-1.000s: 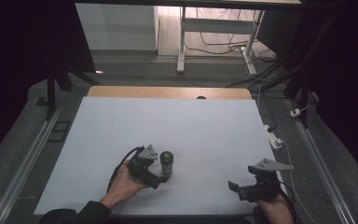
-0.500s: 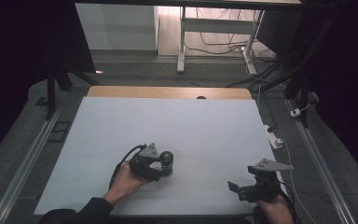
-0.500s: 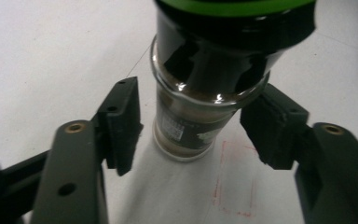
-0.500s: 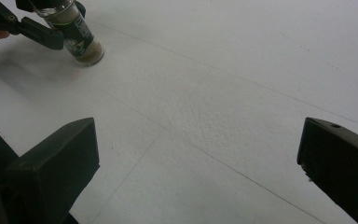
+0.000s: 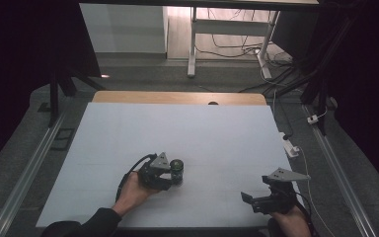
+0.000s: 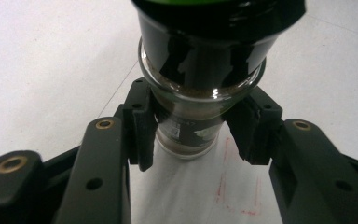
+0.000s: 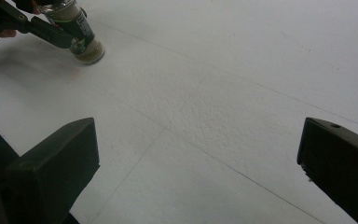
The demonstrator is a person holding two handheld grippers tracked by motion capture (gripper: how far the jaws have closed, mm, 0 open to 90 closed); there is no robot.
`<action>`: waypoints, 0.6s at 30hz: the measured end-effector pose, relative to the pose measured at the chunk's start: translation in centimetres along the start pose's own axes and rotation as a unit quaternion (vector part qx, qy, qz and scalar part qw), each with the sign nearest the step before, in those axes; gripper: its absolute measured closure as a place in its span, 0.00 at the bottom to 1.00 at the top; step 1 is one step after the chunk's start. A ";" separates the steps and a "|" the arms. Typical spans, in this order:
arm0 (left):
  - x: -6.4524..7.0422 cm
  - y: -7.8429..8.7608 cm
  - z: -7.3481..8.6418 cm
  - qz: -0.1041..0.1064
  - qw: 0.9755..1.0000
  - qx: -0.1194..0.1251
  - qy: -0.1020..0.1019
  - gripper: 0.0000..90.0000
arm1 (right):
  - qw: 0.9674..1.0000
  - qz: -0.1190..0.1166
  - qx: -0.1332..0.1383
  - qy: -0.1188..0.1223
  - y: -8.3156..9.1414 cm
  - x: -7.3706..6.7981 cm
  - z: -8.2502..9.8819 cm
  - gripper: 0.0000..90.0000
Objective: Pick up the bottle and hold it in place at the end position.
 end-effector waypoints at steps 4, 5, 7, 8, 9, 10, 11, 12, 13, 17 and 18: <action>-0.3 0.3 -0.5 -0.003 1.000 0.004 -0.002 0.60 | 1.000 0.000 0.000 0.000 0.0 0.0 0.0 0.00; -0.5 0.4 -0.8 -0.003 1.000 0.008 0.001 0.60 | 1.000 0.000 0.000 0.000 0.0 0.0 0.0 0.00; -0.9 0.6 -1.3 -0.006 1.000 0.016 0.004 0.60 | 1.000 0.000 0.000 0.000 0.0 0.0 0.0 0.00; -1.1 0.7 -1.5 -0.008 1.000 0.017 0.003 0.60 | 1.000 0.000 0.000 -0.001 0.0 0.0 0.0 0.00; -1.3 0.8 -1.7 -0.011 1.000 0.019 0.005 0.60 | 1.000 0.000 0.000 -0.001 0.0 0.0 0.0 0.00; -1.6 0.9 -1.8 -0.013 1.000 0.018 0.003 0.60 | 1.000 0.000 0.000 -0.001 0.0 0.0 0.0 0.00; -1.8 0.9 -2.0 -0.015 1.000 0.020 0.004 0.60 | 1.000 0.000 0.000 -0.001 0.0 0.0 0.0 0.00; -2.1 0.9 -2.1 -0.016 1.000 0.019 0.003 0.60 | 1.000 0.001 0.000 -0.001 0.0 0.0 0.0 0.00; -2.3 0.9 -2.2 -0.016 1.000 0.018 0.003 0.60 | 1.000 0.001 0.000 -0.002 0.0 0.0 0.0 0.00; -3.3 0.7 -2.7 -0.020 1.000 0.016 0.002 0.60 | 1.000 0.000 0.000 -0.003 0.0 0.0 0.0 0.00; -3.5 0.7 -2.9 -0.021 1.000 0.014 0.002 0.60 | 1.000 0.000 0.000 -0.003 0.0 0.0 0.0 0.00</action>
Point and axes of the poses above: each handheld gripper's, and its own axes: y roughly backward along the jaws, z roughly out of its underside, x roughly to its right, the point moved 8 cm from there along -y, roughly forward along the jaws, and after that the axes turned 14 degrees about x, right-handed, at the moved point
